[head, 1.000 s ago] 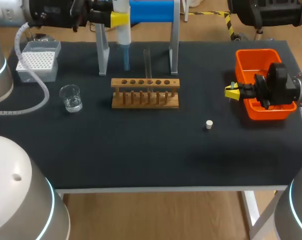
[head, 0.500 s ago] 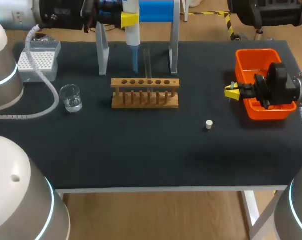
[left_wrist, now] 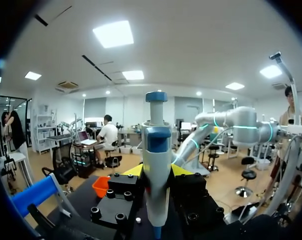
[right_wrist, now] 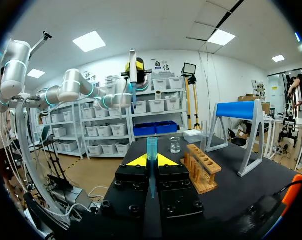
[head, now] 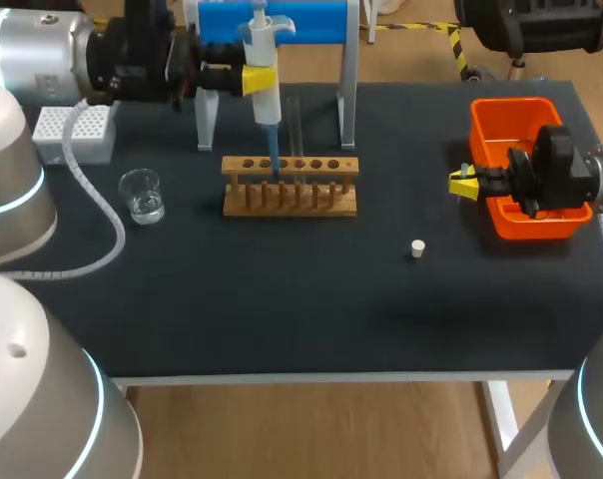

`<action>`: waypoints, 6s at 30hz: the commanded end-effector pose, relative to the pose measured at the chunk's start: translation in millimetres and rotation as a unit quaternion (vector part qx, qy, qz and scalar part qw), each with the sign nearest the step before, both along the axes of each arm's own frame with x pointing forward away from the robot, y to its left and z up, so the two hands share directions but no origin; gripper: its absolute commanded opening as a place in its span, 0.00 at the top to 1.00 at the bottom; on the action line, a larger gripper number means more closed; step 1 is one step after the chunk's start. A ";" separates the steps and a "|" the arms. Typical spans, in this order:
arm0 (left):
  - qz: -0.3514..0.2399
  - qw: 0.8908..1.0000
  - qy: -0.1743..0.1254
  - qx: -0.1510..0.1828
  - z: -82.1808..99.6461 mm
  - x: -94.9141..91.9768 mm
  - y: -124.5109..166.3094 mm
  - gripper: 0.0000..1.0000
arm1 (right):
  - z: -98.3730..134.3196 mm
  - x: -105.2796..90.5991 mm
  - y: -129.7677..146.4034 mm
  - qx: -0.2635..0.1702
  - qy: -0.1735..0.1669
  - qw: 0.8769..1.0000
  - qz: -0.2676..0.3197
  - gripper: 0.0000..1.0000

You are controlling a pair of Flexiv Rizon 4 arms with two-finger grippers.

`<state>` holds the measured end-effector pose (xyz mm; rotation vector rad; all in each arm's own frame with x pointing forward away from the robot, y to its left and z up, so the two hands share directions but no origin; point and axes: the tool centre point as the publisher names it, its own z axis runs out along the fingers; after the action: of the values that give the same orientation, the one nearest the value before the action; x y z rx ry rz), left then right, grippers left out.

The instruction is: Invert the test tube, pick up the pipette, mount the tip to pipette, aspirate from beaker and dispense into the tube, eject the tip, return the pipette, and cap with the stopper.

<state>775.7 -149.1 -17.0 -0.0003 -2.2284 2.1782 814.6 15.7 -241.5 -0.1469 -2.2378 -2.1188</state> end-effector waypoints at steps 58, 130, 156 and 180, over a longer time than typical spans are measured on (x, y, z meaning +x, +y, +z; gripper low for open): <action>0.002 1.000 -0.003 0.007 -2.0 -5.6 1.4 1.00 | -9.3 -39.5 121.3 -0.019 0.005 0.999 -0.047 1.00; 0.002 1.000 -0.003 0.007 -2.0 -5.6 1.4 1.00 | 4.0 -30.1 237.1 0.001 -0.040 0.999 0.016 1.00; 0.002 1.000 -0.003 0.007 -2.0 -5.6 1.4 1.00 | 4.1 -46.1 269.7 0.018 -0.031 0.999 0.012 1.00; 0.002 1.000 -0.003 0.007 -2.0 -5.6 1.4 1.00 | 13.3 -43.5 264.0 0.002 -0.025 1.000 -0.016 1.00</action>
<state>770.1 -147.3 -19.0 0.0000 -2.2476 2.1657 772.6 282.7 -230.4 -0.1262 -2.2701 -2.1668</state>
